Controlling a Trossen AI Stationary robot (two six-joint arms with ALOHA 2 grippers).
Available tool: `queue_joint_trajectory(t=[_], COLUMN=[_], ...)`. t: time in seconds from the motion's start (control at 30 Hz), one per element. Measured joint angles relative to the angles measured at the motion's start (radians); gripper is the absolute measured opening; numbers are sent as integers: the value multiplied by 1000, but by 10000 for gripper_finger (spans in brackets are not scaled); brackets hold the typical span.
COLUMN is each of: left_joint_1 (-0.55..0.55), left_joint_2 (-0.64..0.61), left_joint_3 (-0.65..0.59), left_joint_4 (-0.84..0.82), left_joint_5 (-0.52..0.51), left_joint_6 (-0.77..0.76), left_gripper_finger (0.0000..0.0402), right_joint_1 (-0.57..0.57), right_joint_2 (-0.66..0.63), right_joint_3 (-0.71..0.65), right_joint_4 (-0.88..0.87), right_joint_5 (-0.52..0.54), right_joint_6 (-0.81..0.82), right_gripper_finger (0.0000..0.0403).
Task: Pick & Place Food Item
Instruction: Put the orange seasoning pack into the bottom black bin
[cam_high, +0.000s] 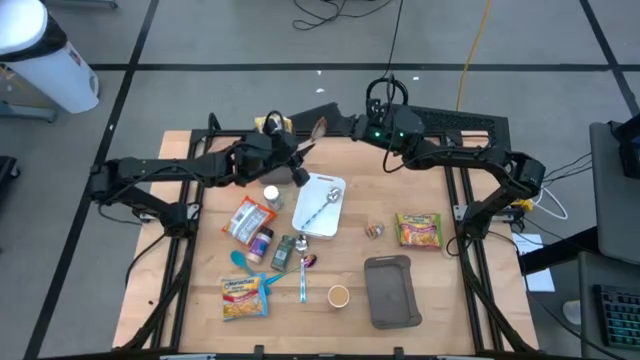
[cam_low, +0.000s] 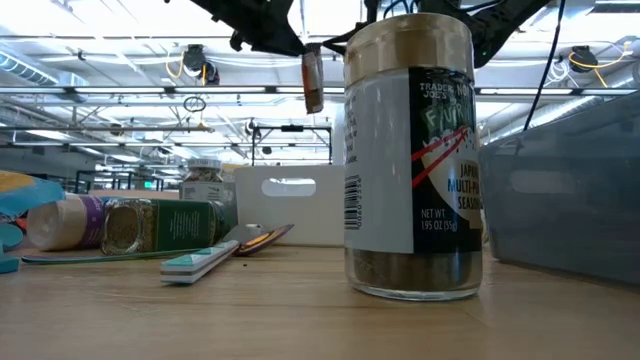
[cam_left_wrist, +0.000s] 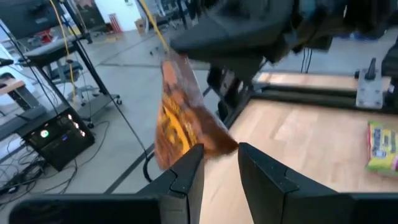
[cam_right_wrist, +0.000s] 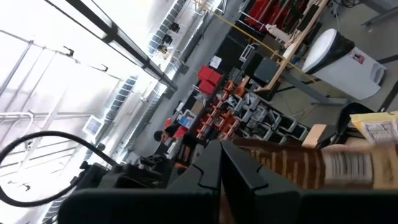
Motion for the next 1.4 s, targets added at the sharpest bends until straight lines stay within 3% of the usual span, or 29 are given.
queue_joint_trajectory(t=[0.97,1.07,1.27,1.4], left_joint_1=[14,14,14,14], left_joint_2=[3,3,3,3], left_joint_3=[0,0,0,0], left_joint_4=[17,17,21,42], left_joint_5=[-78,-78,-77,-77], left_joint_6=[15,8,-11,-12], left_gripper_finger=[107,89,10,14], right_joint_1=[26,26,26,29], right_joint_2=[0,0,0,0], right_joint_3=[0,0,0,0], right_joint_4=[11,11,11,13], right_joint_5=[0,-2,-2,-2], right_joint_6=[-4,-4,-4,-4], right_gripper_finger=[0,0,0,0])
